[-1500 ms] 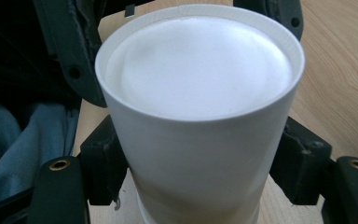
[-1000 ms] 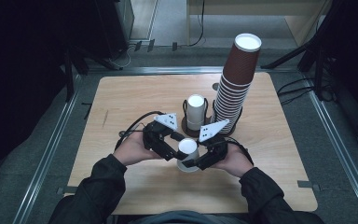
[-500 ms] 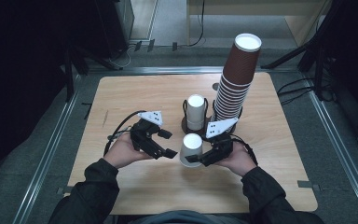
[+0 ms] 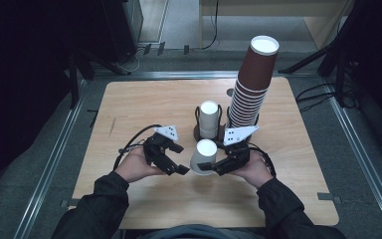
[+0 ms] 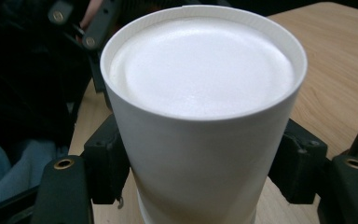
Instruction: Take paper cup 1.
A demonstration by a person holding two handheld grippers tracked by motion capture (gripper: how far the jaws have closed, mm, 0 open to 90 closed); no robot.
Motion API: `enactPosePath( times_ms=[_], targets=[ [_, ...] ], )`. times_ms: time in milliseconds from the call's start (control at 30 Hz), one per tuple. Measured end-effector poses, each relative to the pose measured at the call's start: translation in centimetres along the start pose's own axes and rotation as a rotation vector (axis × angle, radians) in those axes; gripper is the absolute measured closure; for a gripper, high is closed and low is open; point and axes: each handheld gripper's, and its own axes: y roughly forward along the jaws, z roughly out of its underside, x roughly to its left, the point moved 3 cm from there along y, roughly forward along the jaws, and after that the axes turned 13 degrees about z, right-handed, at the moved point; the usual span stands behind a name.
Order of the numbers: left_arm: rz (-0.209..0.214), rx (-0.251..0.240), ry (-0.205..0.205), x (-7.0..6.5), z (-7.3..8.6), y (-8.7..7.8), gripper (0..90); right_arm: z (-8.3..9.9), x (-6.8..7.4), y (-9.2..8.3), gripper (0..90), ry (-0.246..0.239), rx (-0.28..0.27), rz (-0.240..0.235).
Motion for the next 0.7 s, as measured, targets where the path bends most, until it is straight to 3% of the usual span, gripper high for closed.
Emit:
enactPosePath(
  times_ms=[200, 333, 700],
  targets=[
    [0.019, -0.005, 0.013, -0.1, 0.0, 1.0, 13.3, -0.3, 0.3, -0.1, 30.6, 0.032, -0.072, -0.035],
    [0.039, -0.002, 0.014, -0.1, -0.2, 1.6, 13.1, -0.7, 0.6, -0.1, 30.6, 0.032, -0.131, -0.033],
    [0.053, -0.018, 0.039, -0.3, -0.7, 2.5, 13.3, -0.9, 1.2, 0.3, 30.6, 0.051, -0.176, -0.056]
  ],
)
